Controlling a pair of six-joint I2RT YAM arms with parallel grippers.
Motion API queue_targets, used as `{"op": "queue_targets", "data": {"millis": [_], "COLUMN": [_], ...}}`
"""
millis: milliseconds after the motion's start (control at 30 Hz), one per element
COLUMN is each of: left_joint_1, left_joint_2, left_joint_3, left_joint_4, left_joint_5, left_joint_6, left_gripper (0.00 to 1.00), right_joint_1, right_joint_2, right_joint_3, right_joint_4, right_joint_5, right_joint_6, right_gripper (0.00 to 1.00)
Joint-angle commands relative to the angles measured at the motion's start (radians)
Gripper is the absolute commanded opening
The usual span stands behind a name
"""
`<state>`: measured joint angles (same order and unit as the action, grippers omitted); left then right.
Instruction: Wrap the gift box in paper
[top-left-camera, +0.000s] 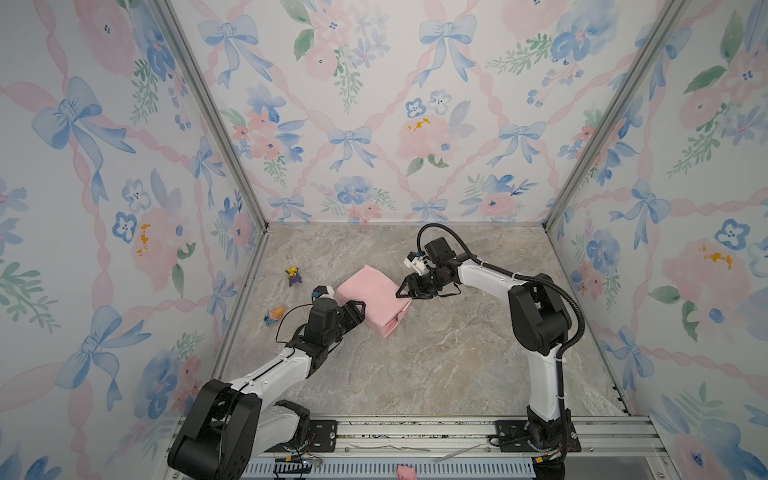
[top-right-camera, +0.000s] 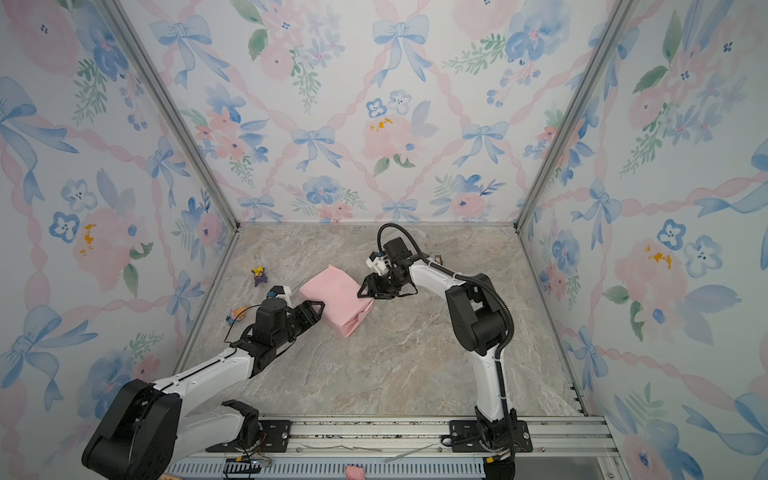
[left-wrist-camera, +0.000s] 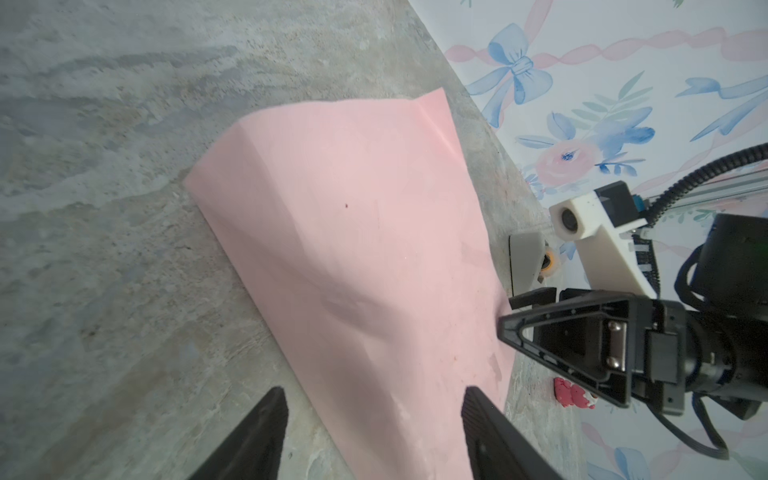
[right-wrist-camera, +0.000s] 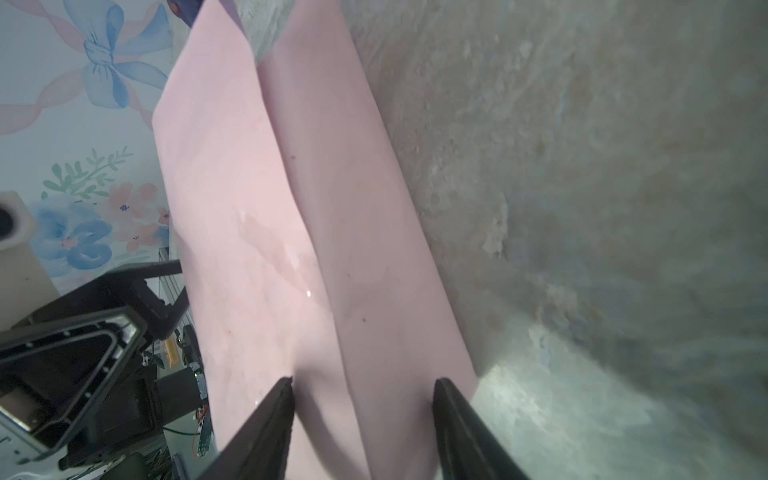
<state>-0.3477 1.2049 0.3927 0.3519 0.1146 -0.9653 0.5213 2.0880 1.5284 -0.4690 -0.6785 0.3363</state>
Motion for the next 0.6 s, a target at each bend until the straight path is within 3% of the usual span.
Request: {"op": "queue_targets", "data": {"millis": [0, 267, 400, 567], "left_joint_1": [0.010, 0.030, 0.051, 0.065], "left_joint_2": [0.054, 0.123, 0.095, 0.031], "left_joint_3": [0.043, 0.080, 0.047, 0.034], "left_joint_4": [0.075, 0.083, 0.084, 0.067], "left_joint_5": [0.068, 0.116, 0.132, 0.112], "left_joint_6": [0.027, 0.063, 0.063, 0.108], "left_gripper": [0.68, 0.68, 0.68, 0.64], "right_joint_1": [0.014, -0.016, -0.006, 0.007], "right_joint_2": [-0.086, -0.179, -0.194, -0.344], "right_joint_3": [-0.055, -0.124, -0.099, -0.287], "right_joint_4": [0.017, 0.001, -0.080, 0.077], "right_joint_5": [-0.026, 0.057, 0.118, 0.163], "right_joint_6": [0.043, 0.072, 0.006, 0.087], "right_gripper": [0.56, 0.62, 0.60, 0.55]}}
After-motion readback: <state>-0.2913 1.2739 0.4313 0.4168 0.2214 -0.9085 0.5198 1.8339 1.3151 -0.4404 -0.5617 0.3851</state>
